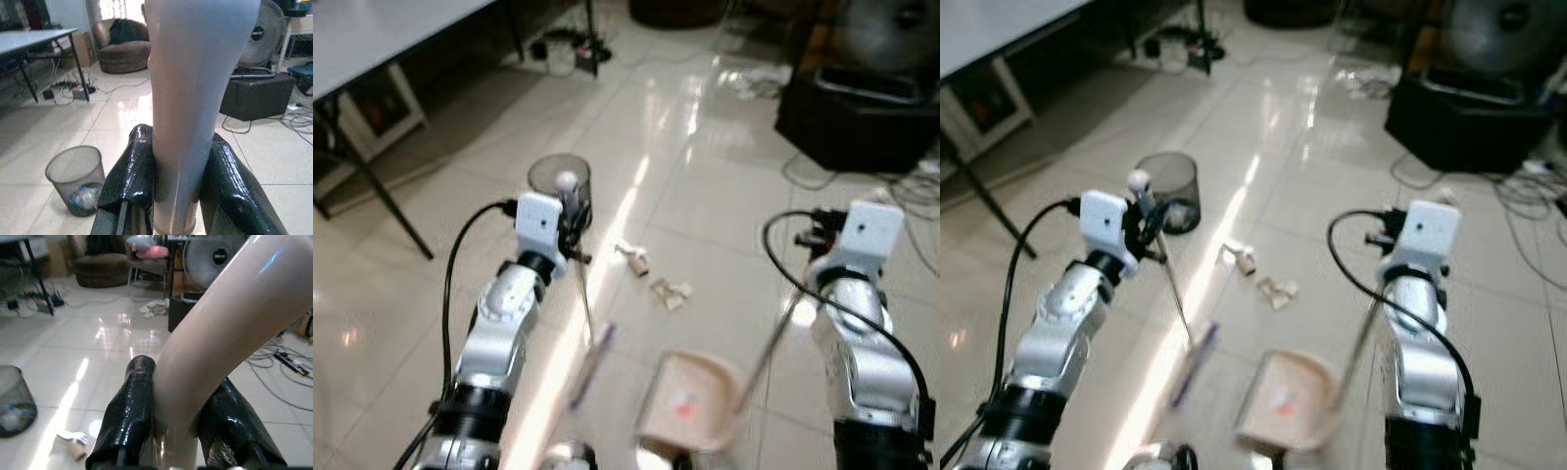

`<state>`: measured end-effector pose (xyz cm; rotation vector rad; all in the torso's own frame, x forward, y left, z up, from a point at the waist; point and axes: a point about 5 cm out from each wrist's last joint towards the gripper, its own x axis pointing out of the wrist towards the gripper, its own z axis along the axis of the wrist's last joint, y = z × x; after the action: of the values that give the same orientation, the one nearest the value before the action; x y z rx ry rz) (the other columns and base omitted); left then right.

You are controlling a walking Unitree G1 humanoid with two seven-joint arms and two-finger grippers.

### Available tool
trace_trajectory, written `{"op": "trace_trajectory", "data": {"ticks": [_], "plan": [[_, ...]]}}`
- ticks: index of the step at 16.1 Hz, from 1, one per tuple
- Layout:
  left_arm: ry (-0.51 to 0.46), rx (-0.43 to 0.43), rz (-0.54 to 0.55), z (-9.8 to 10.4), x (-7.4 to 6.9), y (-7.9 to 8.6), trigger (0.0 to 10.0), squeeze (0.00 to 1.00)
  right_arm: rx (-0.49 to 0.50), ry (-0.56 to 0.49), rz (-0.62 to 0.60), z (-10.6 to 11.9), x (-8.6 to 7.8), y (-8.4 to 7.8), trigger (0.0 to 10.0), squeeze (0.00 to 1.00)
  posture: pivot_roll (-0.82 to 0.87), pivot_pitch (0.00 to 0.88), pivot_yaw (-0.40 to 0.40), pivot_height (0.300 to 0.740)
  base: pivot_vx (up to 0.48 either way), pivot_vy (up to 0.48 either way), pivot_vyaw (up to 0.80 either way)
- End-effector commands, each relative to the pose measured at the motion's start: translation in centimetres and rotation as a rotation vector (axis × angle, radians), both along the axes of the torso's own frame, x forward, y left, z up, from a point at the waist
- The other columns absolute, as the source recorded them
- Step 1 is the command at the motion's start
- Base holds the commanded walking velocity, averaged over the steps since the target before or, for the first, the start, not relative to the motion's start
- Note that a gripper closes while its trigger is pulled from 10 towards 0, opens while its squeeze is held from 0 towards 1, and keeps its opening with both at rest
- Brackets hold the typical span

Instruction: Sweep floor

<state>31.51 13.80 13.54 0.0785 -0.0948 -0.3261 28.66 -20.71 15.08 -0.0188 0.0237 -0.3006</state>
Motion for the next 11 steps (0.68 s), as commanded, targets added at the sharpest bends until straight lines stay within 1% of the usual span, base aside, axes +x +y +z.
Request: {"op": "trace_trajectory", "data": {"ticks": [1,3,5,6,9,11], "plan": [[-0.054,-0.004,0.001,1.1,0.0,0.0,10.0,0.00,-0.027,-0.070,-0.017,1.5,0.0,-0.5,10.0,0.00,-0.04,0.050,0.043,0.740,0.296,0.000,-0.63],[-0.066,-0.001,0.002,1.3,0.1,-0.3,10.0,0.00,-0.009,-0.066,-0.030,1.2,0.0,-1.0,10.0,0.00,-0.03,0.056,0.035,0.740,0.356,0.000,-0.57],[-0.073,0.009,0.015,1.4,0.2,-0.1,10.0,0.00,-0.054,-0.060,-0.036,1.2,0.3,-1.1,10.0,0.00,-0.03,0.058,0.034,0.740,0.366,0.000,0.00],[-0.074,0.007,0.026,1.4,0.2,0.2,10.0,0.00,-0.062,-0.065,-0.039,1.4,0.4,-1.1,10.0,0.00,-0.03,0.064,0.034,0.740,0.368,0.000,0.00],[-0.078,0.017,0.066,1.5,0.4,1.1,10.0,0.00,-0.026,-0.101,-0.032,1.8,0.6,-1.0,10.0,0.00,-0.02,0.062,0.036,0.740,0.399,0.000,0.00],[-0.083,0.013,0.074,1.6,0.5,1.2,10.0,0.00,-0.014,-0.116,-0.022,1.9,0.5,-1.0,10.0,0.00,-0.02,0.065,0.035,0.740,0.409,0.000,0.00]]}}
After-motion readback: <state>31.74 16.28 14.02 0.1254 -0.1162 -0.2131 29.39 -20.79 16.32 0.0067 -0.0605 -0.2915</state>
